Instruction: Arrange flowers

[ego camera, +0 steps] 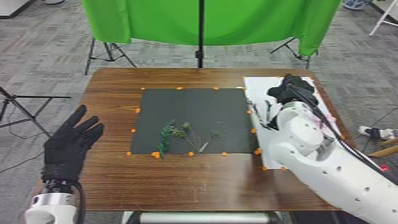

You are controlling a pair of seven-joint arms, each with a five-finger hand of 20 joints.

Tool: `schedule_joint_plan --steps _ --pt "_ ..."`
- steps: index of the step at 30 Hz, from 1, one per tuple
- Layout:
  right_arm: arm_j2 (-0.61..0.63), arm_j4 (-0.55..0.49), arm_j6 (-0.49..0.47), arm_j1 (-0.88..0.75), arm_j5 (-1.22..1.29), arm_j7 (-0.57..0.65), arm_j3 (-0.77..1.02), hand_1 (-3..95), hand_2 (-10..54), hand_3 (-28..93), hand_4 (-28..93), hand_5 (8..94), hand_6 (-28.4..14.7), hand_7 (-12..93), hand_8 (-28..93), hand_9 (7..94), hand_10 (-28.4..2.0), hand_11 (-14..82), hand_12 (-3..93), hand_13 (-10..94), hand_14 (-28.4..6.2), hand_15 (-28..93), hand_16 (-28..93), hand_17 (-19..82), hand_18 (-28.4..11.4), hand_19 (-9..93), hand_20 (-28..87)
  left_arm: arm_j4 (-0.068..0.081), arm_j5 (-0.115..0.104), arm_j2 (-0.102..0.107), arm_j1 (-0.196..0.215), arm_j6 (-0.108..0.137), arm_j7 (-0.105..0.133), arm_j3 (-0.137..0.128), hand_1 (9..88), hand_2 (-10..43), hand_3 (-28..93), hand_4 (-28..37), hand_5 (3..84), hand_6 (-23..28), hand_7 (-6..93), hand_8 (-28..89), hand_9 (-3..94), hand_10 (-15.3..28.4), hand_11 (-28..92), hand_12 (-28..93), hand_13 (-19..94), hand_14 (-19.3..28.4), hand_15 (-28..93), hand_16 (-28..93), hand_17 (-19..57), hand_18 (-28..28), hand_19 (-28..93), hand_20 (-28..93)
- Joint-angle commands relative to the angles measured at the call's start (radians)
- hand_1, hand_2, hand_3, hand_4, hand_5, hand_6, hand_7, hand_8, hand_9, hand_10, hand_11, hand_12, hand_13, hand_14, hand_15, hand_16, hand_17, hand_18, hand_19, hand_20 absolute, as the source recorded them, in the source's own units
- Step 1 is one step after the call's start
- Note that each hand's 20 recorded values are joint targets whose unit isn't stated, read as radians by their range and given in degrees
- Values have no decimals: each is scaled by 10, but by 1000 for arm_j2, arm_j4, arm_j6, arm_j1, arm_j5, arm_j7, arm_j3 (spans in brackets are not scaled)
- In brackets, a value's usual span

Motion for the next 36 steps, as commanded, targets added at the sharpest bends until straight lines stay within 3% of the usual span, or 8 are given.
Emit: schedule_joint_plan --steps 1,14,17,22,27,28,31,36 --pt "-26 64 -88 38 64 13 -45 301 -14 747 -239 640 -66 147 -112 678 -192 459 193 640 -149 779 159 258 -269 910 289 -1 -16 2 11 17 5 7 210 67 797 -283 359 71 65 -77 317 195 220 105 196 271 538 -104 -81 284 576 -15" --pt "-98 127 -247 42 113 29 -87 290 -39 723 -240 619 -75 137 -112 653 -202 508 202 644 -153 811 157 253 -277 914 308 -4 8 -32 9 2 -31 -11 210 66 798 -283 358 71 66 -77 317 195 221 105 197 271 537 -103 -81 284 575 -15" --pt "-117 147 -283 53 127 39 -108 290 -43 722 -241 619 -75 134 -110 650 -203 510 202 641 -156 813 156 248 -278 910 313 -4 -4 -18 8 11 -23 -7 210 66 799 -283 358 71 67 -77 317 195 221 105 196 271 537 -103 -81 284 575 -15" --pt "-138 190 -345 84 75 17 -185 302 -61 718 -243 634 -68 145 -109 646 -202 515 201 639 -156 816 154 245 -280 901 326 -1 0 -23 -3 4 -28 -4 211 66 799 -283 358 72 66 -77 317 195 220 106 197 270 537 -103 -81 284 575 -16" --pt "-134 216 -329 95 37 2 -256 377 -92 727 -264 709 -50 203 -110 680 -180 547 214 663 -137 818 159 266 -269 903 338 0 12 -38 -11 -3 -45 -9 212 67 797 -283 358 72 65 -77 317 196 219 106 197 270 537 -104 -82 284 574 -16" --pt "-134 221 -320 95 33 1 -261 425 -94 706 -272 739 -46 230 -46 703 -168 553 220 681 -126 813 168 280 -262 908 333 0 11 -40 -12 -1 -44 -9 212 67 797 -283 358 72 65 -77 317 196 219 106 197 270 537 -104 -82 284 574 -16" --pt "-123 223 -258 86 19 -2 -263 537 -95 667 -281 829 -26 288 52 795 -131 535 255 739 -100 796 188 318 -246 929 316 -1 6 -32 -8 4 -36 -10 212 67 796 -283 358 72 66 -77 317 196 220 106 197 270 537 -103 -82 284 574 -16" --pt "-82 226 -106 84 -62 -10 -278 555 -95 682 -282 862 -27 273 74 824 -119 518 278 765 -89 797 199 341 -243 932 350 -2 -1 -27 -3 9 -30 -8 212 67 798 -283 358 72 66 -77 317 196 219 106 197 270 538 -104 -82 284 573 -15"
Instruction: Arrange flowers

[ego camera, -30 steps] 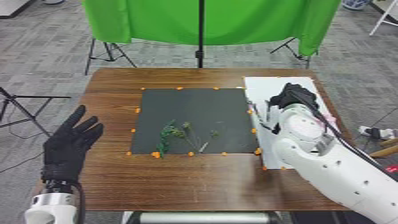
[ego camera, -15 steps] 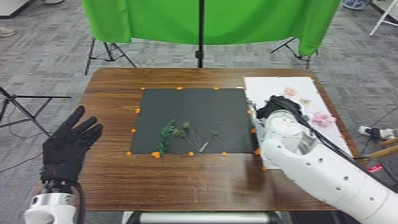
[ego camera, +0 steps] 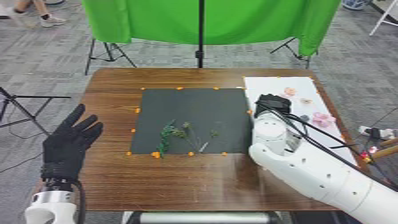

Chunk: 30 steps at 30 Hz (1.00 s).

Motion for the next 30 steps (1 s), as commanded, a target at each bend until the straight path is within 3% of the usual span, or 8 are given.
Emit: schedule_joint_plan --steps 1,7,13,18,20,30 --pt "50 24 207 -58 -79 -17 -50 555 -95 690 -282 867 -28 270 79 829 -117 516 283 770 -87 799 202 346 -241 932 362 -2 -8 4 14 10 2 3 212 67 797 -283 358 72 65 -77 317 196 219 106 197 270 538 -104 -82 284 573 -15" --pt "90 -5 357 -45 -146 -6 -35 554 -95 717 -283 885 -35 258 93 850 -119 514 284 786 -85 801 208 362 -237 932 390 -3 -36 40 24 31 47 19 212 68 798 -283 358 71 66 -77 318 195 220 106 197 270 537 -104 -83 284 573 -14" --pt "113 -83 411 -40 -170 -8 -1 553 -95 732 -283 901 -37 246 106 864 -120 517 281 796 -85 807 213 372 -239 932 416 -3 -32 40 27 29 48 19 212 67 798 -283 358 71 67 -77 318 196 220 106 197 270 537 -104 -83 284 573 -13" --pt "89 -185 360 -89 -184 -23 58 556 -95 735 -283 905 -40 241 114 867 -120 518 280 798 -87 810 216 374 -242 932 427 -7 -33 45 31 35 51 12 212 68 797 -283 358 72 67 -77 318 195 220 106 197 270 537 -104 -83 284 573 -12" --pt "69 -222 336 -116 -180 -26 79 556 -95 738 -283 906 -41 240 120 869 -122 520 280 800 -90 812 217 375 -243 932 432 -6 -43 57 34 41 60 14 212 68 797 -283 358 72 67 -77 318 195 220 106 197 270 538 -104 -83 284 573 -12" --pt "-43 -323 221 -258 -213 -30 81 563 -95 739 -283 914 -48 223 136 872 -129 526 277 802 -96 818 220 377 -253 932 457 -7 -25 38 35 29 32 0 211 68 799 -283 357 71 67 -77 318 195 220 106 197 270 537 -103 -83 284 573 -11"
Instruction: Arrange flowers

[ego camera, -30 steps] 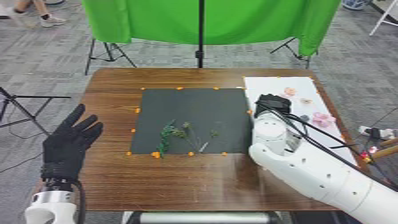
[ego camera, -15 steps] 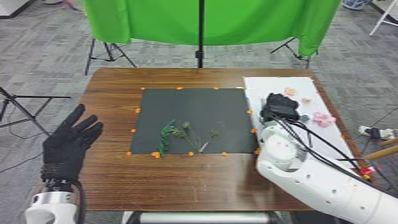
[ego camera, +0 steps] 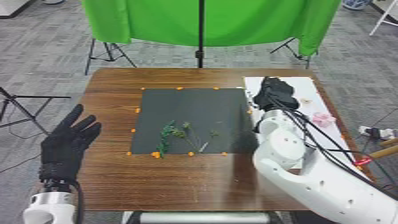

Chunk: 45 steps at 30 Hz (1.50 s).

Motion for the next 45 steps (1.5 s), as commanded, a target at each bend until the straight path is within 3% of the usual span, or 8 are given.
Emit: schedule_joint_plan --steps 1,18,25,29,32,39,40,45 --pt "-112 -43 -71 -124 -53 -6 -44 563 -95 741 -283 914 -48 223 138 872 -129 526 277 803 -96 818 220 378 -254 932 459 -4 10 -18 19 -3 -23 -12 211 68 799 -283 357 71 67 -77 318 195 221 106 197 271 537 -103 -83 284 573 -12" --pt "-158 2 -136 -166 -26 41 -64 548 -95 726 -271 912 -43 225 136 862 -132 560 254 802 -96 824 221 381 -257 932 472 -2 26 -37 6 -13 -47 -16 212 68 800 -283 358 72 66 -77 318 195 220 106 197 270 537 -104 -84 284 573 -10" --pt "-134 -22 -194 -184 -69 70 -47 504 -95 668 -271 849 -51 265 112 796 -152 588 256 751 -114 832 221 356 -268 932 467 -3 18 -32 17 -7 -33 -19 212 67 802 -283 359 72 66 -77 318 195 221 106 197 269 537 -104 -84 284 573 -10" --pt "-116 -96 -241 -218 9 46 30 371 -95 706 -267 806 -54 286 -89 749 -174 602 253 716 -131 852 203 336 -281 932 474 -5 17 -30 26 -5 -27 -23 213 68 801 -283 359 72 67 -77 318 195 221 106 197 270 538 -104 -84 284 573 -10" --pt "-116 -124 -278 -222 25 49 54 333 -95 670 -264 801 -63 284 -109 740 -183 605 252 707 -138 859 203 328 -283 932 481 -5 13 -28 23 -4 -25 -23 213 68 801 -283 359 72 67 -77 318 195 220 106 197 270 538 -104 -84 284 573 -9" --pt "-9 -157 -120 -209 -29 16 124 302 -94 668 -246 785 -72 270 -106 720 -196 594 247 687 -148 856 194 309 -284 926 469 -5 15 -33 20 -3 -26 -22 213 69 799 -283 359 72 66 -78 318 195 220 106 197 270 538 -104 -83 284 573 -9" --pt "12 -163 -113 -222 1 -24 164 303 -86 673 -242 768 -73 253 -111 705 -198 579 240 676 -150 846 188 296 -284 920 450 -5 5 -21 26 5 -9 -17 214 69 799 -283 359 72 66 -78 317 195 219 106 197 270 538 -104 -83 284 573 -9" --pt "93 -140 -46 -242 158 -75 284 341 -89 768 -255 649 -76 209 -126 558 -221 512 192 521 -174 820 138 176 -263 822 396 2 2 -23 18 4 -11 -13 213 68 799 -283 359 73 66 -77 318 195 219 106 196 271 537 -104 -83 284 573 -9"
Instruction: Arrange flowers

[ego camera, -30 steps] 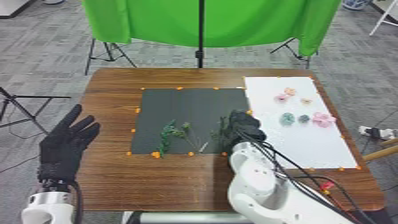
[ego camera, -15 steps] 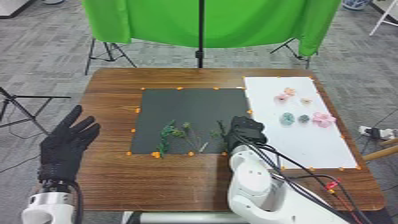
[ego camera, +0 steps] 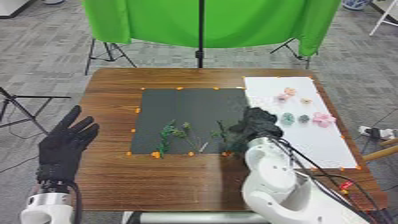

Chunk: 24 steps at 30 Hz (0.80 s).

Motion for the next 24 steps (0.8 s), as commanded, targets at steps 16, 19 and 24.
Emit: schedule_joint_plan --steps 16,19,24 --pt "235 162 58 20 241 -109 134 328 -95 803 -282 483 -45 215 -144 443 -222 488 163 418 -180 816 100 125 -241 797 415 12 -11 -7 0 3 -3 2 206 66 796 -283 356 70 66 -77 317 194 218 107 196 271 536 -103 -84 284 572 -10" --pt "234 196 62 50 210 -110 74 335 -95 798 -282 485 -33 225 -148 454 -214 493 163 427 -175 816 99 131 -241 797 419 12 -5 -12 0 -2 -8 1 206 66 797 -283 355 70 67 -77 317 195 218 107 196 271 536 -103 -84 284 572 -10" --pt "243 250 116 99 119 -99 -46 360 -95 788 -282 533 -17 260 -162 518 -190 507 167 484 -146 803 107 162 -235 809 428 12 3 -23 -1 -8 -24 -3 207 67 796 -283 355 70 67 -77 317 195 218 107 196 270 535 -103 -84 284 572 -9"
